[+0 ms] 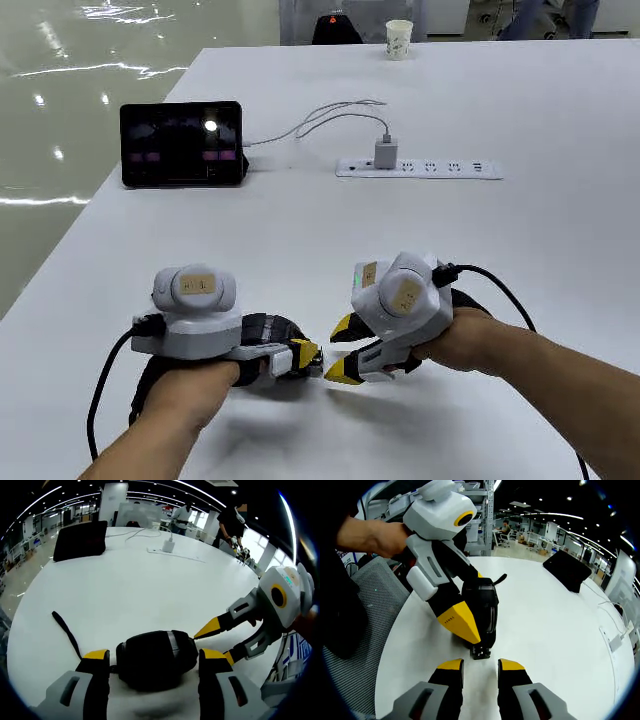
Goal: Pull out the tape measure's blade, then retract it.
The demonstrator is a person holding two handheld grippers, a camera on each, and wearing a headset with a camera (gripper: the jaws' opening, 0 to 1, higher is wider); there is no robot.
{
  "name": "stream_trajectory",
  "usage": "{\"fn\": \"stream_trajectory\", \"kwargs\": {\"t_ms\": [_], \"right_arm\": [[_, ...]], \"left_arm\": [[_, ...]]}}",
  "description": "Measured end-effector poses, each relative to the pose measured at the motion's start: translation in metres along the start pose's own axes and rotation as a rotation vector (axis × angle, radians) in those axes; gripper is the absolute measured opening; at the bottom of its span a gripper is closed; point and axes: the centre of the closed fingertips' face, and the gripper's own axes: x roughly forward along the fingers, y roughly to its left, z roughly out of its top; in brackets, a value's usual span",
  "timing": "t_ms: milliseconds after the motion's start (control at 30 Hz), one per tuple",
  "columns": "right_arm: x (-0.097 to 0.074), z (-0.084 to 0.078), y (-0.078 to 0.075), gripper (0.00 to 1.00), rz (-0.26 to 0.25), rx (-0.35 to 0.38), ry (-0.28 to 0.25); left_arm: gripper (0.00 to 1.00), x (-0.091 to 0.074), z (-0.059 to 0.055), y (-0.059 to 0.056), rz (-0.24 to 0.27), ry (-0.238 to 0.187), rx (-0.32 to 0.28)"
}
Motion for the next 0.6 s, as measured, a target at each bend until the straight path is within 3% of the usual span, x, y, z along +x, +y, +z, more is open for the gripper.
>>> {"fn": "stream_trajectory", "kwargs": {"t_ms": [600], "right_arm": [[-0.033,-0.016,0.002,0.41,-0.094,0.06,-0.024]], "left_arm": [[0.76,-0.015,-0.001,-0.012,-0.033,-0.042,0.111]]}}
